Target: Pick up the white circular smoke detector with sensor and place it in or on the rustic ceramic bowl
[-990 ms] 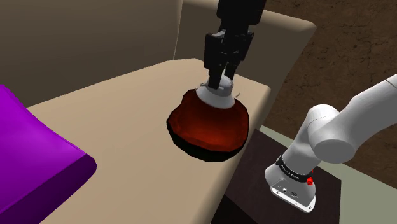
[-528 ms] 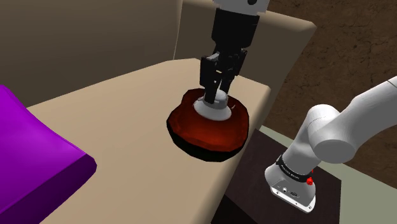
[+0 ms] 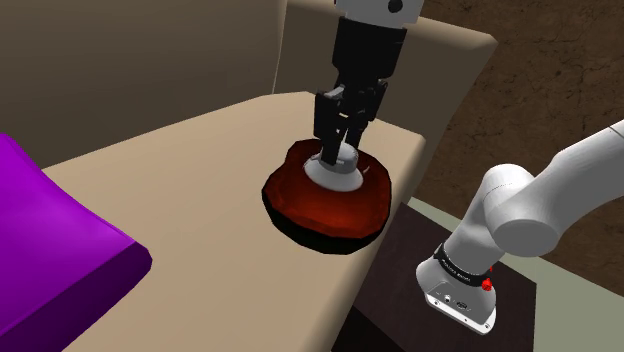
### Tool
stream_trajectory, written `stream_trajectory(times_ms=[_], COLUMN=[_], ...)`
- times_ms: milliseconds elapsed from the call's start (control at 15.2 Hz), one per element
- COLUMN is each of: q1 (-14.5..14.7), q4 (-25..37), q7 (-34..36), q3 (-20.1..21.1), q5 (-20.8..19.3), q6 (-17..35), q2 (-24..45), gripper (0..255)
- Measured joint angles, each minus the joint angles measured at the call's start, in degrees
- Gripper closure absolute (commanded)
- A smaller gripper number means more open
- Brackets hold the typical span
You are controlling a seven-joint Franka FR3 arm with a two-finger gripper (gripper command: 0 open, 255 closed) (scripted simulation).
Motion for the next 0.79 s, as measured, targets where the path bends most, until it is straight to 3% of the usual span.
stream_trajectory(times_ms=[396,792], q1=[0.0,-0.6], q4=[0.0,9.1], q7=[0.0,1.0], q3=[0.0,-0.2], q5=[0.0,-1.0], q6=[0.0,-6.7], q2=[0.0,2.5], gripper=[0,0])
